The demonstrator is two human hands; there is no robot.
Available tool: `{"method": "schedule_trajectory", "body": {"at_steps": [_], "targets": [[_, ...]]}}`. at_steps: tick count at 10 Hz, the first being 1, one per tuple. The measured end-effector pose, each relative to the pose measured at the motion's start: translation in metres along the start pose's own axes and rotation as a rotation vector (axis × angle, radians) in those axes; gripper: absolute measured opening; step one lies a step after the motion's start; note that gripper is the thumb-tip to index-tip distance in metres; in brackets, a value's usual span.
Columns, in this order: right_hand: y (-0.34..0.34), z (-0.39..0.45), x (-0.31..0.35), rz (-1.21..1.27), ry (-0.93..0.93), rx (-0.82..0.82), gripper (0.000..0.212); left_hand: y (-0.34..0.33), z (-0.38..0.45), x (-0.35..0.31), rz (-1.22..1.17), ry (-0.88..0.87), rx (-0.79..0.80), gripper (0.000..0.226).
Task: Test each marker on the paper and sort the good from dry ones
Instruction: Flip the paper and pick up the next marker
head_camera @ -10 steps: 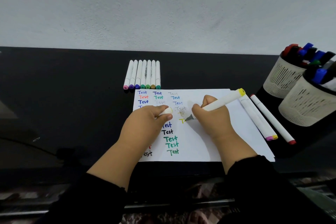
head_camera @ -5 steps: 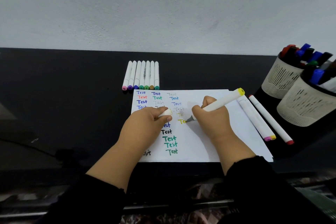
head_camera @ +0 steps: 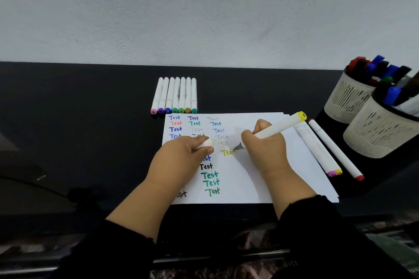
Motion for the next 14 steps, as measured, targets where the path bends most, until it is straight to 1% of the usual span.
{"method": "schedule_trajectory", "body": {"at_steps": [2,4,5,7,8,9,10,11,12,13,14], "targets": [[0.000,-0.001,0.000,0.028,-0.014,0.027,0.039,-0.001,0.001,0.001,-0.016,-0.003,0.005,0.043],[0.004,0.003,-0.001,0.175,-0.084,-0.014,0.039,-0.002,0.001,0.002,-0.040,0.006,0.018,0.042],[0.003,0.004,0.002,0.284,-0.060,0.030,0.041,-0.001,0.001,0.000,-0.040,0.011,0.034,0.042],[-0.012,0.000,0.010,0.358,0.001,0.148,0.041,0.000,-0.002,-0.002,-0.058,-0.002,0.064,0.039],[-0.020,-0.002,0.011,0.355,0.008,0.207,0.042,0.000,-0.004,-0.005,-0.073,-0.021,0.093,0.039],[-0.022,-0.003,0.013,0.407,0.004,0.259,0.042,0.002,-0.006,-0.007,-0.139,-0.025,0.107,0.035],[-0.020,-0.005,0.018,0.493,-0.022,0.323,0.036,0.004,-0.007,-0.009,-0.169,-0.024,0.106,0.028],[-0.018,-0.005,0.020,0.483,-0.064,0.323,0.037,0.005,-0.007,-0.011,-0.140,-0.029,0.116,0.026],[-0.019,-0.003,0.021,0.408,-0.072,0.277,0.031,0.006,-0.007,-0.012,-0.152,-0.002,0.138,0.026],[-0.019,-0.002,0.022,0.402,-0.078,0.246,0.032,0.007,-0.006,-0.013,-0.158,0.031,0.160,0.028],[-0.021,-0.003,0.023,0.458,-0.104,0.225,0.034,0.007,-0.007,-0.016,-0.145,0.043,0.149,0.025]]}}
Point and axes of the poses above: each hand's wrist, its own z-axis towards the middle knuckle, its own y-axis out of the back of the hand, x = y × z, the point moved 3 cm from there along z, towards the middle knuckle, and after that the axes turned 7 degrees about y, right-handed, at the moved point
